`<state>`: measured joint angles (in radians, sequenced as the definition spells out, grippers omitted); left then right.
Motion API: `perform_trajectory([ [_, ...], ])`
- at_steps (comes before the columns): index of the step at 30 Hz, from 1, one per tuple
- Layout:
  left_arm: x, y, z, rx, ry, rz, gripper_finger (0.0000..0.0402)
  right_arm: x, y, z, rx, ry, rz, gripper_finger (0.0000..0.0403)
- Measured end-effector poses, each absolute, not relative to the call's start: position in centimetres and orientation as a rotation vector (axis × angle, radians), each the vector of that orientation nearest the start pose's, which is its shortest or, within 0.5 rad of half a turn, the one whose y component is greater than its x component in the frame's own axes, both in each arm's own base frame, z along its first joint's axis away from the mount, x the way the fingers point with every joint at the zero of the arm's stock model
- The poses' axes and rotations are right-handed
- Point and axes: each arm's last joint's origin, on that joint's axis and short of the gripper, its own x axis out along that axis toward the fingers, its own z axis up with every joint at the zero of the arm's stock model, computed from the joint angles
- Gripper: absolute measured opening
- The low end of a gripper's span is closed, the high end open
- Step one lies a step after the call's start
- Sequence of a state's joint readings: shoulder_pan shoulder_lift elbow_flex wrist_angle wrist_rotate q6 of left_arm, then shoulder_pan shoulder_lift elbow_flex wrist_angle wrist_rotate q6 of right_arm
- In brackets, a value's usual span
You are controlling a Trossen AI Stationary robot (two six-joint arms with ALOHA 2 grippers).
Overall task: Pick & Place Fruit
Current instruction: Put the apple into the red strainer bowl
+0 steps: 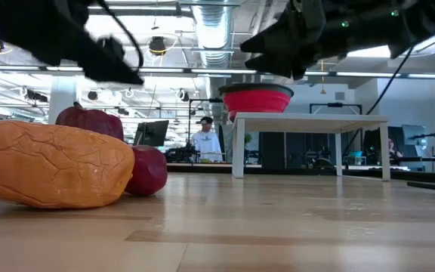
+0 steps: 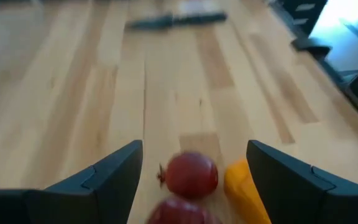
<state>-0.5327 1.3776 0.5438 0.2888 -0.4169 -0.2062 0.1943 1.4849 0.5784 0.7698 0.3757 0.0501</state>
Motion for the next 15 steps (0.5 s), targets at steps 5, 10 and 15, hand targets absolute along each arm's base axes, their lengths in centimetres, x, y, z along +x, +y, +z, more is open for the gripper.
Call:
perform_trajectory([
  [5, 23.1, -12.3, 15.7, 0.011, 0.562, -0.060, 0.0282, 29.2, 4.7, 19.0, 0.016, 0.122, -0.180, 0.0302],
  [10, 22.9, -12.2, 15.8, 0.024, 0.583, -0.055, 0.0282, 29.4, 4.7, 19.0, 0.038, 0.121, -0.177, 0.0301],
  [15, 22.1, -11.8, 15.1, 0.053, 0.690, -0.021, 0.0283, 29.4, 4.8, 19.0, 0.045, 0.121, -0.175, 0.0301],
])
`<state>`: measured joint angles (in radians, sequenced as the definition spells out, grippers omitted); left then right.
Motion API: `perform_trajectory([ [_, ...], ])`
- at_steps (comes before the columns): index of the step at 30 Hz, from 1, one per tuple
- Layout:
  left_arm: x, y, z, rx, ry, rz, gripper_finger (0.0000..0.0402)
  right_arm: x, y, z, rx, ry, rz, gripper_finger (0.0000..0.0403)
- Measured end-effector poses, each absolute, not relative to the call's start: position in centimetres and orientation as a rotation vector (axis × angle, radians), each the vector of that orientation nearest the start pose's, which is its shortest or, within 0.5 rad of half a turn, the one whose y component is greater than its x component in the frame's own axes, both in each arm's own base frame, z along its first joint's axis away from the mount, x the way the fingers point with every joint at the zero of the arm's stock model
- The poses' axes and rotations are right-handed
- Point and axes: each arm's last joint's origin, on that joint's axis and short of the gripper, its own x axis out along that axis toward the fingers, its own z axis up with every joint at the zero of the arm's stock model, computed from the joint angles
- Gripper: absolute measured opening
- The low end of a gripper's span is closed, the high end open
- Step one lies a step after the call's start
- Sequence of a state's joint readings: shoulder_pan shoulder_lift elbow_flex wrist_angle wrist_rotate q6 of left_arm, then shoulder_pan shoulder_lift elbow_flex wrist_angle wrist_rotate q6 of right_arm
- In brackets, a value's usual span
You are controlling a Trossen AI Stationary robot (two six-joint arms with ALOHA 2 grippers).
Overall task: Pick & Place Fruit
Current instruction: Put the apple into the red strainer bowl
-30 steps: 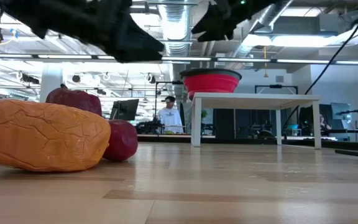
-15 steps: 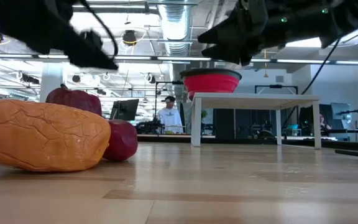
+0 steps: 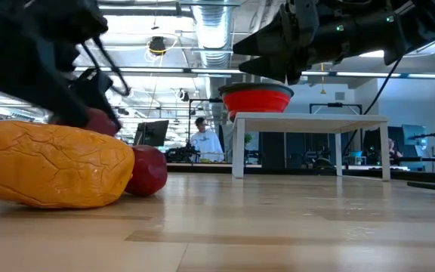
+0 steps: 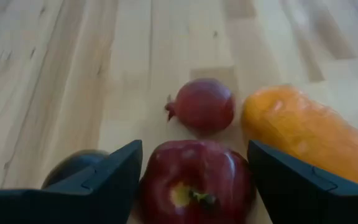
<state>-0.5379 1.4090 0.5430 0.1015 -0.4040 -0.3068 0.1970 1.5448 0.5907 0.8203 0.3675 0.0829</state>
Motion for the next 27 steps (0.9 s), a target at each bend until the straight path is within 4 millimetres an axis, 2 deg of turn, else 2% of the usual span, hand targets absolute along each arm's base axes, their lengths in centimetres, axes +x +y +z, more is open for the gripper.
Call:
perform_trajectory([
  [10, 21.3, -11.5, 13.6, -0.034, 0.739, 0.014, 0.0309, 29.4, 5.0, 19.0, 0.079, 0.119, -0.171, 0.0301],
  [21, 20.9, -11.5, 13.3, -0.030, 0.756, 0.010, 0.0257, 29.4, 5.0, 18.9, 0.089, 0.130, -0.173, 0.0301],
  [24, 21.4, -11.4, 14.4, -0.026, 0.702, 0.034, 0.0256, 29.3, 4.9, 18.3, 0.073, 0.193, -0.179, 0.0301],
  [27, 22.4, -10.8, 16.8, 0.018, 0.585, 0.090, 0.0263, 29.3, 4.6, 17.8, 0.061, 0.236, -0.190, 0.0301],
])
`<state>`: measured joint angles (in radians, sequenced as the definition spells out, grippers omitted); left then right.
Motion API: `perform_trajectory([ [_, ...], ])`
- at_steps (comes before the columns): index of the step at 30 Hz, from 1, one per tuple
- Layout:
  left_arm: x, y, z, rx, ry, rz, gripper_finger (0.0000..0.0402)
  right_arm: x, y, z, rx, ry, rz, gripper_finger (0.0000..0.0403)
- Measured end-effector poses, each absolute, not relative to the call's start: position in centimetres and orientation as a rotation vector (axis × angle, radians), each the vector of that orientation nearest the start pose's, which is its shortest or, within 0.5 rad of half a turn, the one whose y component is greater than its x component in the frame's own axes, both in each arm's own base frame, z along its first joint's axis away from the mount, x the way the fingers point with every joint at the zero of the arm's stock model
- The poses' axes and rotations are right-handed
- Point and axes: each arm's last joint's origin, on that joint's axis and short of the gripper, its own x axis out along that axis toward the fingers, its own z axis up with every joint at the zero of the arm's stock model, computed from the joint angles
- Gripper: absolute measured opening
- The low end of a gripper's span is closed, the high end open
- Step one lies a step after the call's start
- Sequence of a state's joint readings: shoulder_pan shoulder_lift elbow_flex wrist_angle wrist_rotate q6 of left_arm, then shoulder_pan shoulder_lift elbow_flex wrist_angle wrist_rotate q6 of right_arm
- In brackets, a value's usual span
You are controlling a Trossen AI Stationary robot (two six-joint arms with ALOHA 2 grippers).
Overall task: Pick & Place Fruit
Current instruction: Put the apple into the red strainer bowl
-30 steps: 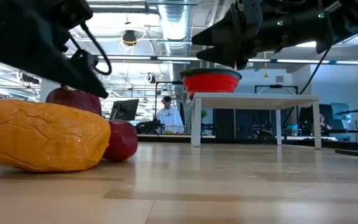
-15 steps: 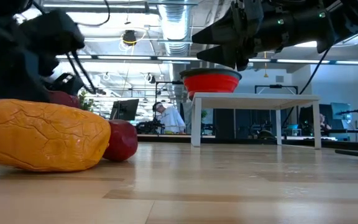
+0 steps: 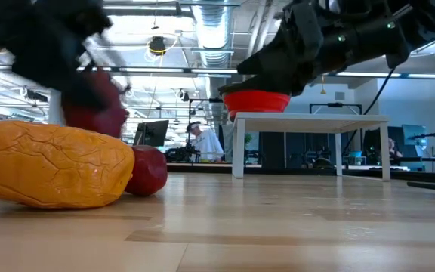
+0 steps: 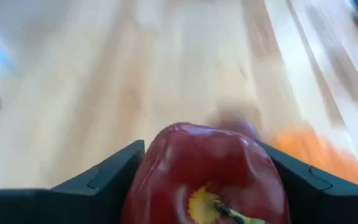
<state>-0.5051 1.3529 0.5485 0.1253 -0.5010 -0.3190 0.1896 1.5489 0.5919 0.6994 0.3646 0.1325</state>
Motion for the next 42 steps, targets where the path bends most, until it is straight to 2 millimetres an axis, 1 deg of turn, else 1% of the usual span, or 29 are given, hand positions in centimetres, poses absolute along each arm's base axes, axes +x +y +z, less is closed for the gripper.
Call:
perform_trajectory([
  [3, 23.6, -9.4, 19.3, 0.029, 0.464, 0.138, 0.0262, 29.5, 4.8, 17.2, 0.036, 0.243, -0.156, 0.0301],
  [5, 24.4, -8.1, 20.5, 0.008, 0.381, 0.154, 0.0259, 29.9, 5.1, 17.2, 0.024, 0.201, -0.108, 0.0301],
  [9, 25.9, -5.8, 21.7, -0.029, 0.252, 0.091, 0.0263, 30.6, 5.4, 16.3, 0.024, 0.135, -0.060, 0.0301],
  [13, 27.1, -4.2, 21.4, -0.061, 0.203, 0.073, 0.0266, 31.7, 5.4, 15.9, 0.026, 0.115, -0.057, 0.0302],
  [17, 27.7, -3.4, 20.6, -0.061, 0.228, 0.095, 0.0265, 32.6, 5.1, 16.2, 0.024, 0.126, -0.065, 0.0314],
  [22, 27.8, -3.2, 20.2, -0.062, 0.242, 0.105, 0.0271, 33.9, 4.7, 17.2, 0.009, 0.205, -0.076, 0.0351],
  [24, 27.9, -3.2, 20.3, -0.065, 0.230, 0.104, 0.0271, 34.7, 4.7, 17.8, 0.001, 0.244, -0.080, 0.0365],
  [27, 27.9, -3.2, 20.5, -0.068, 0.212, 0.103, 0.0271, 35.6, 4.9, 18.3, -0.046, 0.333, -0.077, 0.0377],
  [29, 27.9, -3.2, 20.5, -0.069, 0.205, 0.103, 0.0272, 36.2, 4.9, 19.1, -0.066, 0.356, -0.075, 0.0378],
  [32, 27.9, -3.2, 20.6, -0.070, 0.201, 0.104, 0.0272, 36.7, 5.0, 19.9, -0.068, 0.350, -0.079, 0.0370],
  [35, 27.9, -3.2, 20.6, -0.071, 0.200, 0.104, 0.0272, 37.0, 5.0, 20.4, -0.065, 0.333, -0.080, 0.0348],
  [40, 27.9, -3.2, 20.6, -0.081, 0.200, 0.102, 0.0272, 37.0, 4.7, 20.4, -0.057, 0.342, -0.090, 0.0296],
  [42, 27.9, -3.2, 20.6, -0.087, 0.194, 0.101, 0.0274, 37.0, 4.7, 20.4, -0.050, 0.341, -0.091, 0.0284],
])
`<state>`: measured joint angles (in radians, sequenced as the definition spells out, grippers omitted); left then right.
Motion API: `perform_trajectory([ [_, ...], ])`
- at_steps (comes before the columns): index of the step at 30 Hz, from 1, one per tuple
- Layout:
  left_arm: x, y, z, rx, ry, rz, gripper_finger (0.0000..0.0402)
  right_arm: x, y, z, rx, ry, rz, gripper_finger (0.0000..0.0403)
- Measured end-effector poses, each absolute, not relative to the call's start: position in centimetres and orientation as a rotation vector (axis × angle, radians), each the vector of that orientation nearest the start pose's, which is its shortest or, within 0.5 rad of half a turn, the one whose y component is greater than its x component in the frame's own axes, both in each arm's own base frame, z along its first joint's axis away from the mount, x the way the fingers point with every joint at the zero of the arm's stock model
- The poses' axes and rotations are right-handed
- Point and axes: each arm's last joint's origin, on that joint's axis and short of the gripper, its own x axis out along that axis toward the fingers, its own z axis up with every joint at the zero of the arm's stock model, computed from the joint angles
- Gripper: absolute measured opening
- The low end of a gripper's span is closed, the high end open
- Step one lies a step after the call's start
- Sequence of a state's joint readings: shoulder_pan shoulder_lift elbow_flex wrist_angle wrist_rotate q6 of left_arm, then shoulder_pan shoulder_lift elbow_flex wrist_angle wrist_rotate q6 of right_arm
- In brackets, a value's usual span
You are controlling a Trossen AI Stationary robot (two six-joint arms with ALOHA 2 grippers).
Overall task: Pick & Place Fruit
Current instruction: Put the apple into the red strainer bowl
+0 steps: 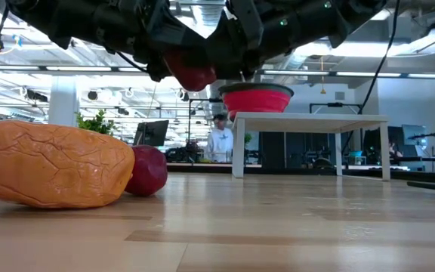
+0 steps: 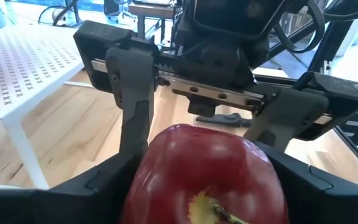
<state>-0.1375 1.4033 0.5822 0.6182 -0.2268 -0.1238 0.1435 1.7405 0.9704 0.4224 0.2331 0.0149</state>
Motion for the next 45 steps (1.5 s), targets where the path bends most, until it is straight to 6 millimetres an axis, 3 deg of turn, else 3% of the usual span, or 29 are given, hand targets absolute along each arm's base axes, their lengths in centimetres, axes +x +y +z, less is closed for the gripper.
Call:
perform_trajectory([
  [6, 27.7, -3.0, 21.4, -0.082, 0.148, 0.087, 0.0293, 36.4, 4.6, 19.8, -0.015, 0.282, -0.092, 0.0284],
  [9, 27.2, -2.6, 23.4, -0.072, 0.038, 0.124, 0.0295, 35.4, 4.4, 18.2, 0.043, 0.281, -0.107, 0.0280],
  [17, 25.8, -2.9, 25.5, -0.041, -0.033, 0.099, 0.0295, 32.9, 3.8, 15.6, 0.134, 0.234, -0.122, 0.0248],
  [26, 25.2, -3.2, 23.1, -0.062, 0.052, 0.080, 0.0295, 31.1, 5.0, 18.4, 0.012, 0.114, -0.060, 0.0246],
  [31, 25.1, -3.3, 22.4, -0.084, -0.009, 0.070, 0.0295, 30.8, 5.2, 19.9, -0.014, 0.024, -0.047, 0.0246],
  [35, 26.1, -3.7, 22.0, -0.078, -0.127, -0.011, 0.0295, 31.0, 5.2, 19.9, -0.020, -0.028, -0.050, 0.0246],
  [45, 28.0, -3.8, 20.7, -0.097, -0.262, 0.041, 0.0294, 31.2, 5.2, 19.6, -0.014, -0.037, -0.064, 0.0246],
])
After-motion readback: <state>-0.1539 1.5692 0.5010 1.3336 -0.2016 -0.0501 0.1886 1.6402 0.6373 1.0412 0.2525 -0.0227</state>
